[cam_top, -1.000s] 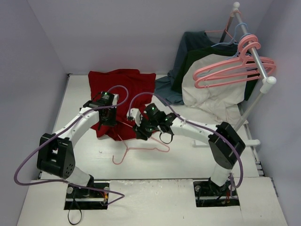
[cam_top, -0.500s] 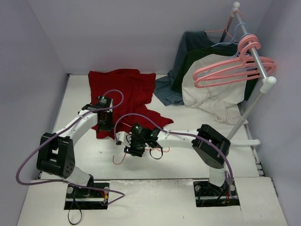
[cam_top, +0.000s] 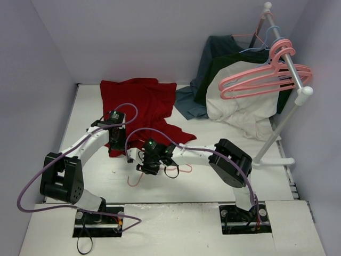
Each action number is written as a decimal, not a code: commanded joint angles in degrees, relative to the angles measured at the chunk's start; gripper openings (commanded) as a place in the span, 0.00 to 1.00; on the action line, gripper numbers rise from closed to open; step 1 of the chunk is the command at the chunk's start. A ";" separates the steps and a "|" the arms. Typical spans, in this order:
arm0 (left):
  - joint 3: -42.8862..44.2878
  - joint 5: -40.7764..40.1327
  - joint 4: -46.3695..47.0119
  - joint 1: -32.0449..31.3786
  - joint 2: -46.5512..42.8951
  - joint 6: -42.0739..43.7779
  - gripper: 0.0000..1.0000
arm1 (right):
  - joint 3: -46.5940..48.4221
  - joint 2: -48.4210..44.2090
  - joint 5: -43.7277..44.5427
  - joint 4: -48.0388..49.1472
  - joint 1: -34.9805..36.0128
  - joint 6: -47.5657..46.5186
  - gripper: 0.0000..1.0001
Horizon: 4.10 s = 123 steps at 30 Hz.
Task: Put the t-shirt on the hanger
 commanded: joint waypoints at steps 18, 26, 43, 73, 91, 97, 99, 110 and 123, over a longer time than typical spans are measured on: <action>9.93 2.65 -5.11 1.56 -10.41 12.16 0.00 | 6.07 -13.29 -23.60 -2.31 -7.88 10.96 0.00; 13.58 3.42 -5.01 -0.80 -13.41 18.28 0.00 | 9.39 -13.83 -35.45 -2.30 -10.19 15.17 0.00; 28.88 19.99 -11.34 -4.46 -20.61 26.63 0.00 | 17.85 -16.23 -50.39 -2.18 -16.32 19.10 0.00; 14.96 22.45 -4.15 -4.45 -24.36 18.35 0.04 | 12.39 -12.40 -63.69 -1.91 -20.64 13.77 0.00; 12.19 19.64 1.17 -5.62 -25.26 17.17 0.55 | 18.21 -5.17 -65.03 -2.00 -20.83 13.26 0.00; 16.39 8.76 -1.41 -4.00 -24.28 20.72 0.62 | 18.41 -4.33 -65.17 -2.00 -21.42 13.17 0.00; 16.95 5.93 -1.42 -3.24 -24.66 23.26 0.62 | 18.83 -3.92 -65.33 -2.04 -21.44 13.34 0.00; 7.31 12.33 -3.87 -3.05 -33.15 43.33 0.52 | 20.07 -1.42 -65.95 -2.16 -21.97 13.61 0.00; 0.00 24.05 0.48 -3.05 -30.98 53.64 0.52 | 20.75 -0.59 -67.52 -2.09 -22.15 13.61 0.00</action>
